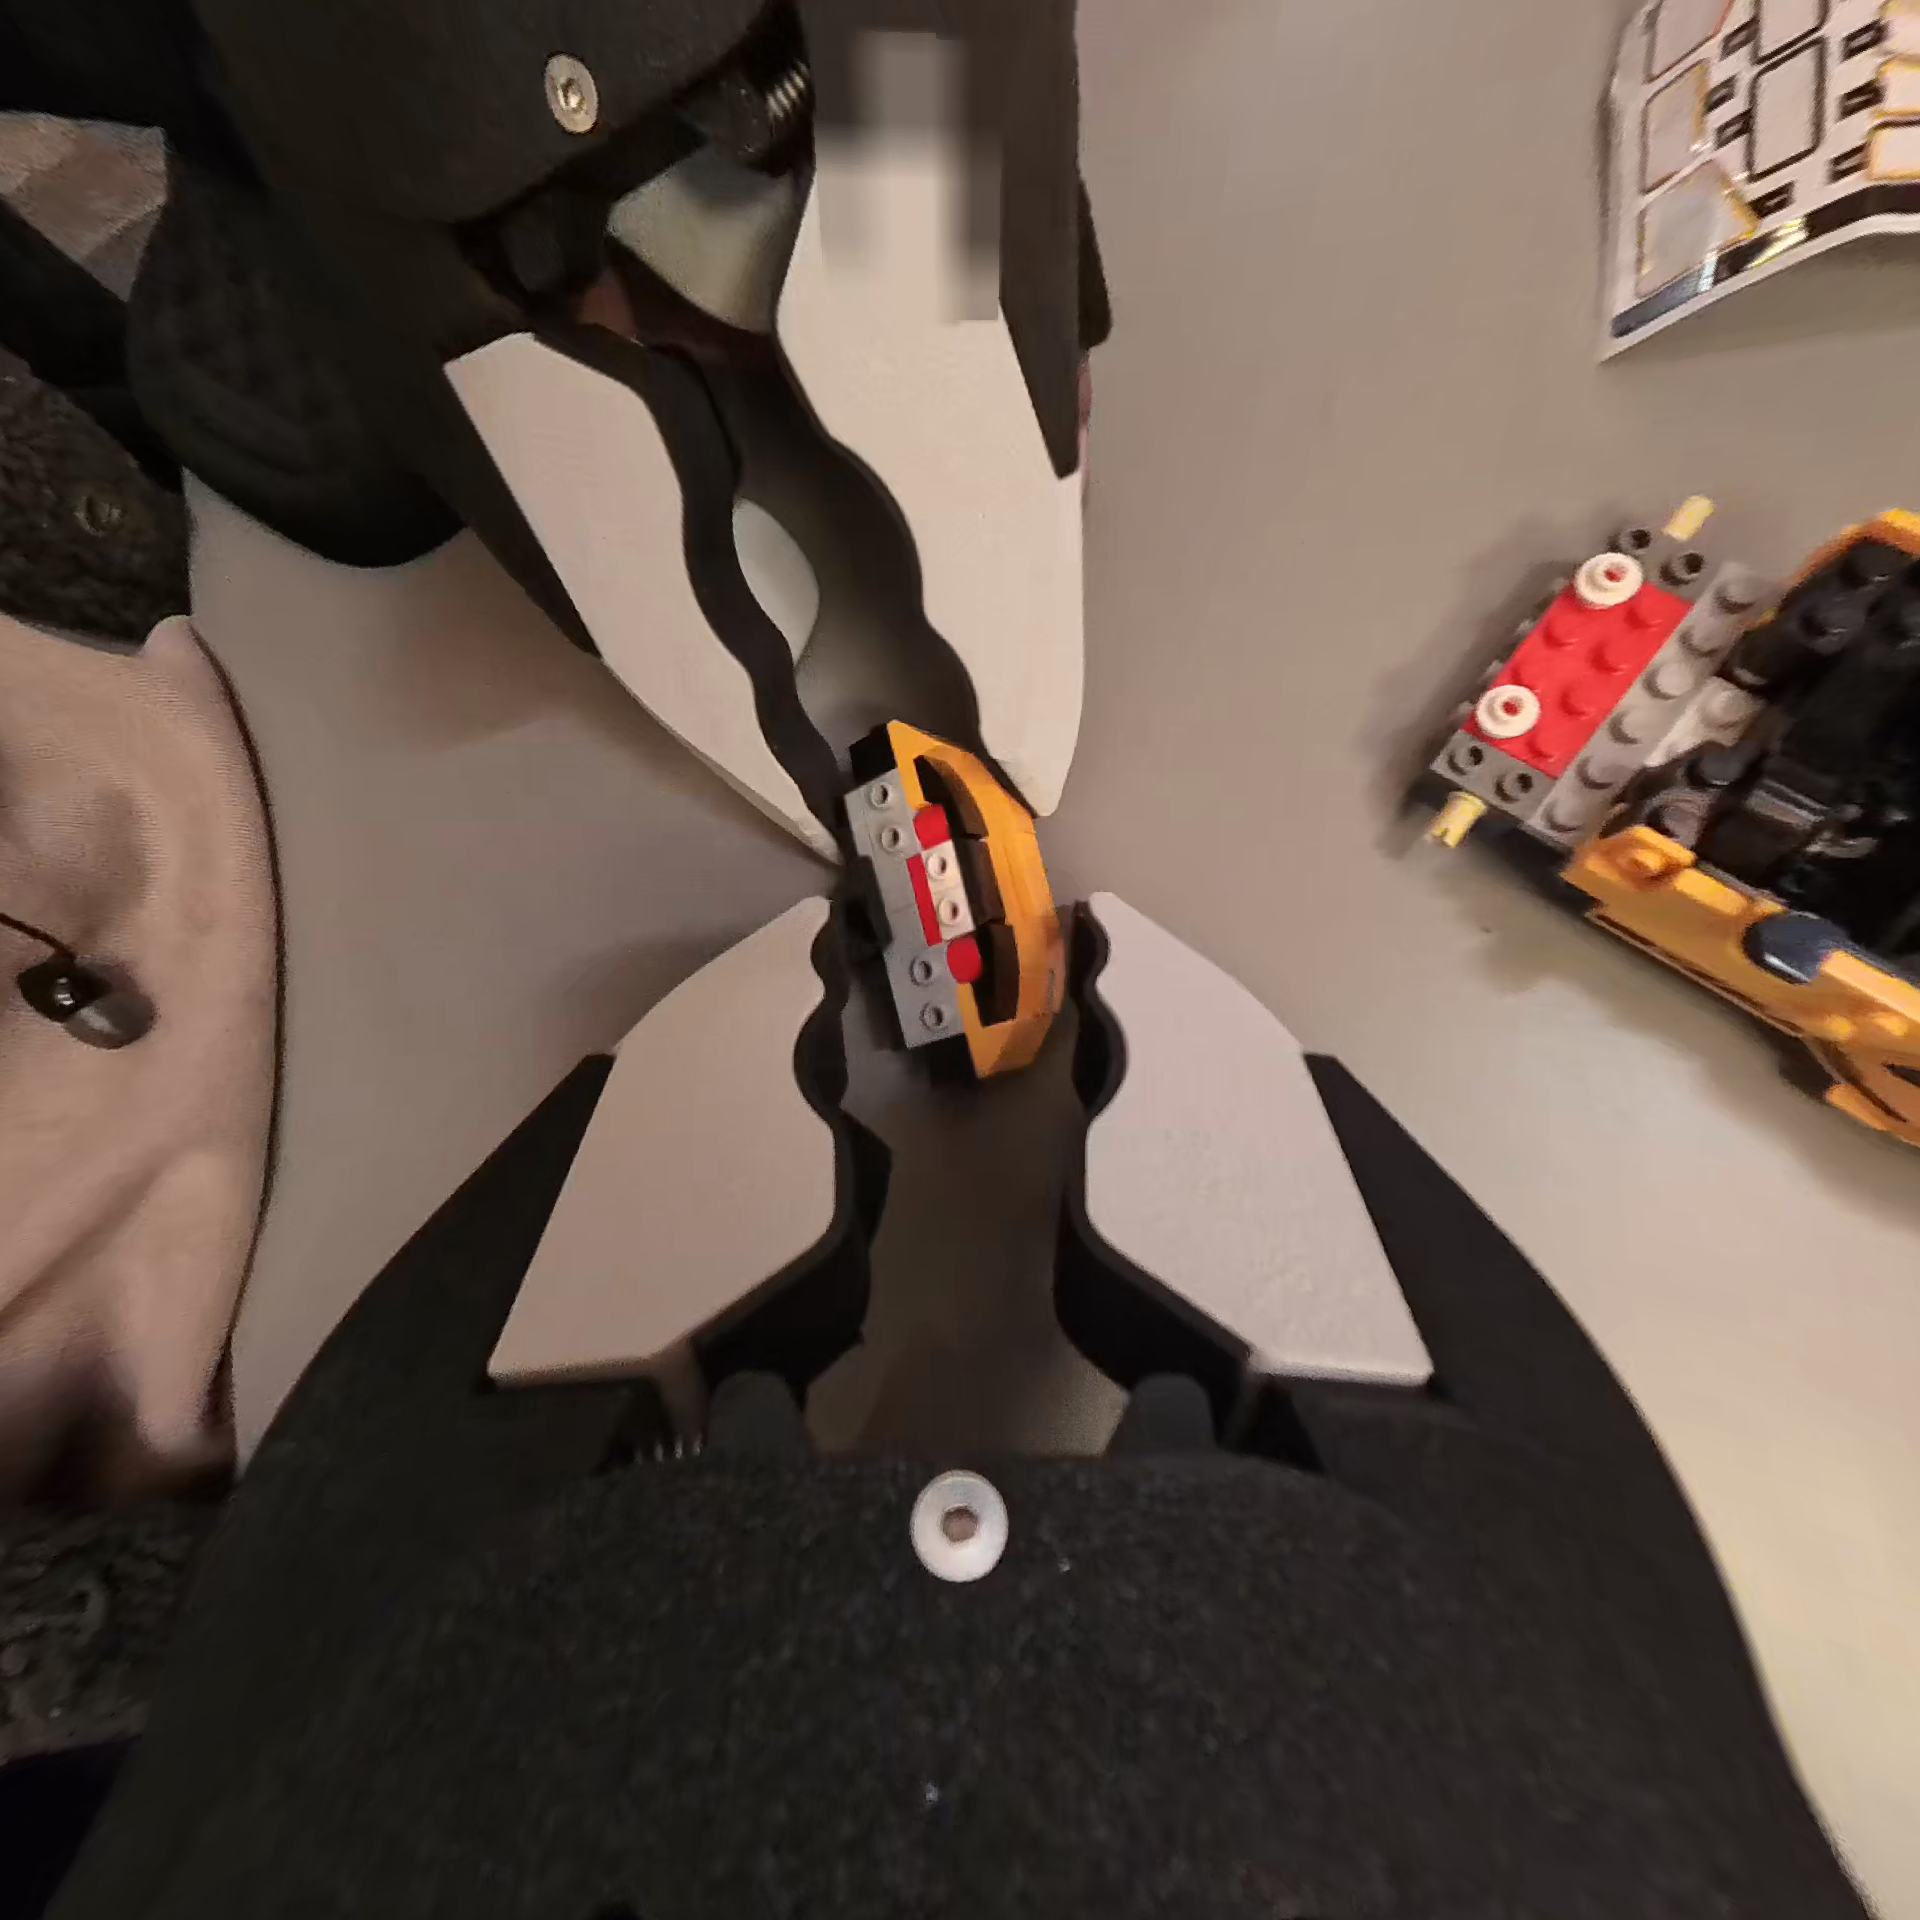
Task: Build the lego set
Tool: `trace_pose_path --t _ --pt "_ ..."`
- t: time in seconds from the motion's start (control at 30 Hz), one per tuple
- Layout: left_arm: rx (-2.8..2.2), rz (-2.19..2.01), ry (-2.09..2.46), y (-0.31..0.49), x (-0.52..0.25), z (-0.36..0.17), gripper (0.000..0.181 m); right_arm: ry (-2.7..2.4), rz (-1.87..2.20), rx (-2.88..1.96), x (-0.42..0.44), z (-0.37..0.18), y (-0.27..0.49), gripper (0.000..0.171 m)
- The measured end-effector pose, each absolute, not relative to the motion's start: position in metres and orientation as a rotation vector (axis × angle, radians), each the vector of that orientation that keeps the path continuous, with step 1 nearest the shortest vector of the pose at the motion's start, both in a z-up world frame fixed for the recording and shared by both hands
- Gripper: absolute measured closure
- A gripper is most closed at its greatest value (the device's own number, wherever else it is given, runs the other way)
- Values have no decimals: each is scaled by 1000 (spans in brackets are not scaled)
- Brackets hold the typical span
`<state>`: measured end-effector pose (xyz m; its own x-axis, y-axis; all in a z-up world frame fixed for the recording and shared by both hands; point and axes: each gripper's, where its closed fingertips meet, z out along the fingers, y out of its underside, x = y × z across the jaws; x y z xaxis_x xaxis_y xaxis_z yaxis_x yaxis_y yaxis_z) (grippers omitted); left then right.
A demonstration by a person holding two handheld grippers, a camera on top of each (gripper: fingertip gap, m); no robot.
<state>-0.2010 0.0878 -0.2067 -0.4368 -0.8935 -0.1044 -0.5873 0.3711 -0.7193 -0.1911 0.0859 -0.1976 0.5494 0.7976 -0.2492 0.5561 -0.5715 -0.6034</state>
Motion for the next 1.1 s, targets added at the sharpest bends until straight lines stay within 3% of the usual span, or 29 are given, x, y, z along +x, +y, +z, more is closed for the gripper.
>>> trace_pose_path --t 0.5,0.7,0.83,0.93,1.1 --pt "-839 -521 2131 88 -197 -198 146 -1041 861 -2260 -191 -192 81 143" --pt "-781 -492 2130 86 -198 -197 146 -1151 707 -2187 -192 -192 80 142" --pt "-844 -614 2162 81 -202 -198 144 -1155 627 -2158 -195 -192 78 142" --pt "-1049 -920 2178 71 -207 -195 128 -1167 585 -2131 -195 -192 78 142" --pt "-1316 -1070 2171 74 -207 -202 134 -1283 418 -2001 -195 -189 75 152"
